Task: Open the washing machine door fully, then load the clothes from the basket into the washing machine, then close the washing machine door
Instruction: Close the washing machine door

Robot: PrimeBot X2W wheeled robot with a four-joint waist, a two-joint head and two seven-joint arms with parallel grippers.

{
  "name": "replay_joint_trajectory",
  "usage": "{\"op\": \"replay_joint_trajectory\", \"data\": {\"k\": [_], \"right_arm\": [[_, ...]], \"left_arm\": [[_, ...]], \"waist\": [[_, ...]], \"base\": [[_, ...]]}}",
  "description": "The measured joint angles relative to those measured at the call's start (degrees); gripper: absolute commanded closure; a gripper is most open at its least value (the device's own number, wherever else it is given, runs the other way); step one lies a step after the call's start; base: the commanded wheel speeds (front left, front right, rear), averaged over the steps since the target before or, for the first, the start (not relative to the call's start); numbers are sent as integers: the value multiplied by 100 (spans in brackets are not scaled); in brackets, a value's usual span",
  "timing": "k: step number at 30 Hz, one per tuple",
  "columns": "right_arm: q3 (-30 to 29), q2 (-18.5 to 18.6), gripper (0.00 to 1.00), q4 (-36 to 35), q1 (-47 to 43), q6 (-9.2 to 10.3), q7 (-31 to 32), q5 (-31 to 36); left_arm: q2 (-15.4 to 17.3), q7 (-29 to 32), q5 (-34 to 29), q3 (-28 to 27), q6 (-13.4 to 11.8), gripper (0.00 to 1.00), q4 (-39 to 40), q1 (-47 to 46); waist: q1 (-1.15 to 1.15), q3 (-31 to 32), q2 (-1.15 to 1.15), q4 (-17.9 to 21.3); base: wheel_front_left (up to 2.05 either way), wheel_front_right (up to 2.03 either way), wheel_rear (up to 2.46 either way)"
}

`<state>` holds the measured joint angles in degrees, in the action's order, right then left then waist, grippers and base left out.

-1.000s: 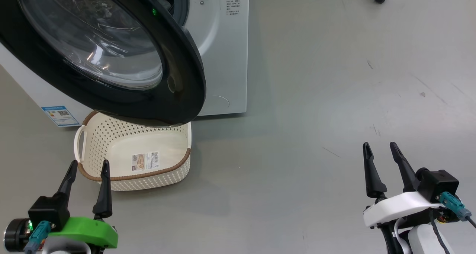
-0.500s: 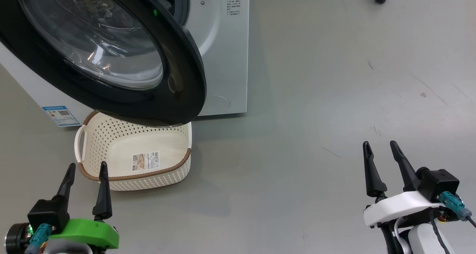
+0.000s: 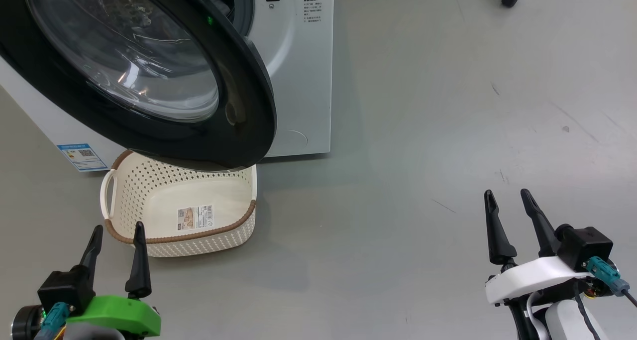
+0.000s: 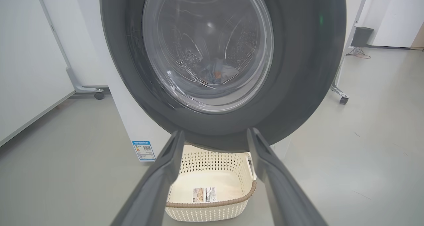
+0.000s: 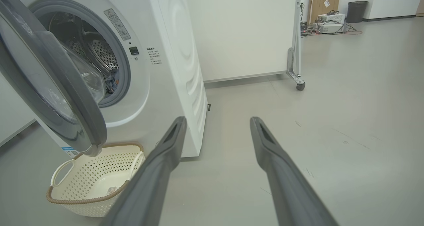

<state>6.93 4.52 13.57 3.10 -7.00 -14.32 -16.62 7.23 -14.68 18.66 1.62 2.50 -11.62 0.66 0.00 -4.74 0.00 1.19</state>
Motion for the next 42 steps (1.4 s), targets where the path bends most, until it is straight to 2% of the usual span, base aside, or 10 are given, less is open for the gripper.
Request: {"op": "replay_joint_trajectory", "data": {"k": [24,25,26,36,42], "right_arm": [[41,-5,0,41,-24,0,0,2],[44,-5,41,41,-31,0,0,3],[36,-11,100,41,-43,0,0,3],[-52,-60,100,-91,-100,0,0,-40],[38,-79,100,-805,139,0,-2,-59]], "left_arm": [[-124,1,-158,-167,201,0,-190,-1],[-130,1,-158,-177,201,0,-196,-1],[-138,1,-159,-191,203,0,-207,-1],[-233,1,-200,-315,252,0,-207,-3],[-237,1,-248,-346,260,0,-200,-4]], "waist": [[0,106,0,-33],[0,107,0,-33],[0,109,0,-33],[0,101,0,-50],[0,77,0,-64]], "base": [[0,0,0],[0,0,0],[0,0,0],[0,0,0],[0,0,0]]}}
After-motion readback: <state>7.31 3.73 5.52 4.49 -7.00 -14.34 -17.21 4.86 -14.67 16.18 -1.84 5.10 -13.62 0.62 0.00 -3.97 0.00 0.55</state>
